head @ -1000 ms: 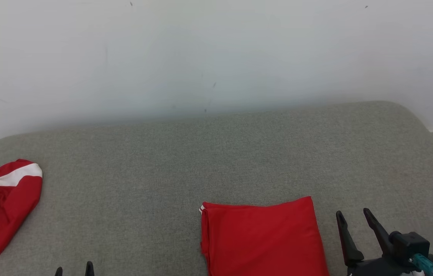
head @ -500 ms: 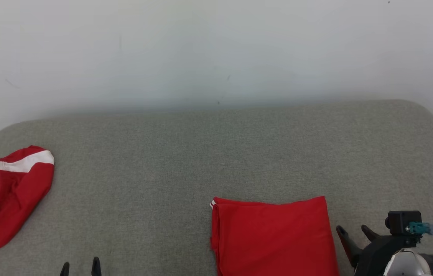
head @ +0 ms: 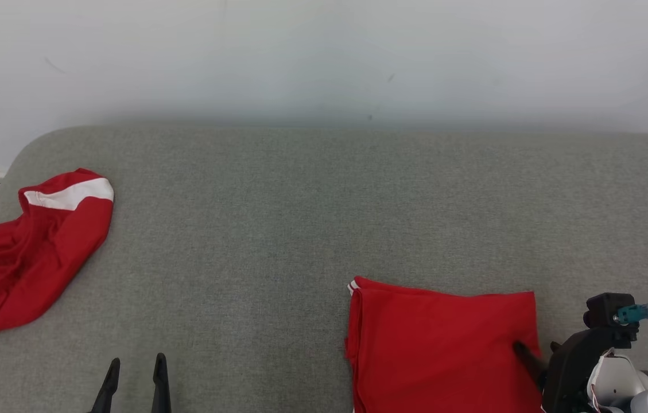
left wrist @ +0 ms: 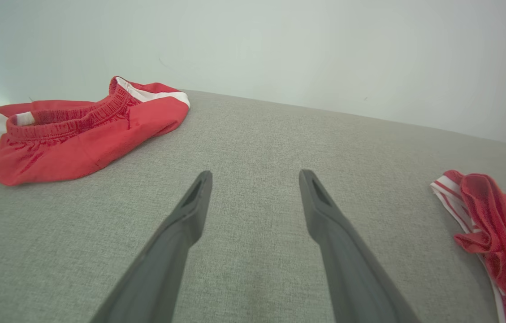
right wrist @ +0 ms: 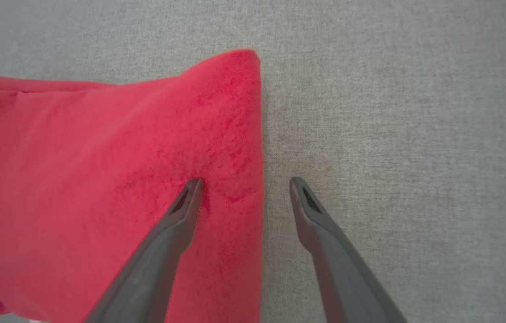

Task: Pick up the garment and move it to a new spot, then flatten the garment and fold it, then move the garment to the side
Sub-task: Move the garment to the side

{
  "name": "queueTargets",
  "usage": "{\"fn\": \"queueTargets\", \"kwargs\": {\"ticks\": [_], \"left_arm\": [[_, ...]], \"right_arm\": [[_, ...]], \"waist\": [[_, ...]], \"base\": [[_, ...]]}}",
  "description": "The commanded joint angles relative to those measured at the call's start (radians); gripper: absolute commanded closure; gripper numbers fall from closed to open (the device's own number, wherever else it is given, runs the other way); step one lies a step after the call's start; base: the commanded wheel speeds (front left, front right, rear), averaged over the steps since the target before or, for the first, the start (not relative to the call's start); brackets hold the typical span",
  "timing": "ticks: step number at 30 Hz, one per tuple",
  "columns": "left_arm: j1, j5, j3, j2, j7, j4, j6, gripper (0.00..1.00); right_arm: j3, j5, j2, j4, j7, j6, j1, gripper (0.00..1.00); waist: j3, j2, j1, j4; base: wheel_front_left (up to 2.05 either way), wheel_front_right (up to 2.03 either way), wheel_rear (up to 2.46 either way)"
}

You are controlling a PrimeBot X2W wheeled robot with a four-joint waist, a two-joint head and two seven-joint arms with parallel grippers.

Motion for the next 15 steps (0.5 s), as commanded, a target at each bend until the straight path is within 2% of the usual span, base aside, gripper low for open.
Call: {"fn": "queueTargets", "kwargs": {"ticks": [1, 10, 11, 12, 13, 14, 15], "left_arm": [[-0.016, 0.004, -0.002, -0.001, -0.003, -0.006, 0.002, 0.0], [-0.036, -0.006, -0.016, -0.002, -0.003, -0.024, 0.002, 0.0], [-0.038, -0.008, -0.018, -0.002, -0.003, -0.025, 0.002, 0.0], [-0.04, -0.009, -0.02, -0.002, -0.003, -0.026, 0.002, 0.0], [-0.042, -0.009, -0.024, -0.002, -0.003, -0.028, 0.002, 0.0], [-0.046, -0.01, -0.028, -0.002, -0.003, -0.03, 0.002, 0.0], [-0.05, -0.012, -0.031, -0.002, -0.003, -0.034, 0.002, 0.0]], "right_arm": [[-0.005, -0.003, 0.009, 0.003, 0.022, -0.002, -0.006, 0.0], [-0.007, -0.055, 0.03, 0.025, 0.166, -0.002, -0.011, 0.02], [-0.003, -0.057, 0.029, 0.023, 0.175, -0.002, -0.017, 0.29], [0.002, -0.063, 0.025, 0.018, 0.181, -0.002, -0.023, 0.68], [0.008, -0.068, 0.016, 0.011, 0.184, -0.002, -0.03, 0.91], [0.013, -0.073, 0.006, 0.004, 0.187, -0.002, -0.038, 1.0], [0.022, -0.078, -0.006, -0.004, 0.189, -0.002, -0.047, 1.0]], "waist": [[0.036, -0.0001, -0.0002, 0.038], [0.074, -0.0001, -0.0002, 0.061], [0.078, -0.0001, -0.0002, 0.062], [0.081, -0.0001, -0.0002, 0.063], [0.086, -0.0001, -0.0002, 0.062], [0.09, -0.0001, -0.0002, 0.062], [0.094, -0.0001, -0.0002, 0.061]], "base": [[0.0, 0.0, 0.0], [0.0, 0.0, 0.0], [0.0, 0.0, 0.0], [0.0, 0.0, 0.0], [0.0, 0.0, 0.0], [0.0, 0.0, 0.0], [0.0, 0.0, 0.0]]}}
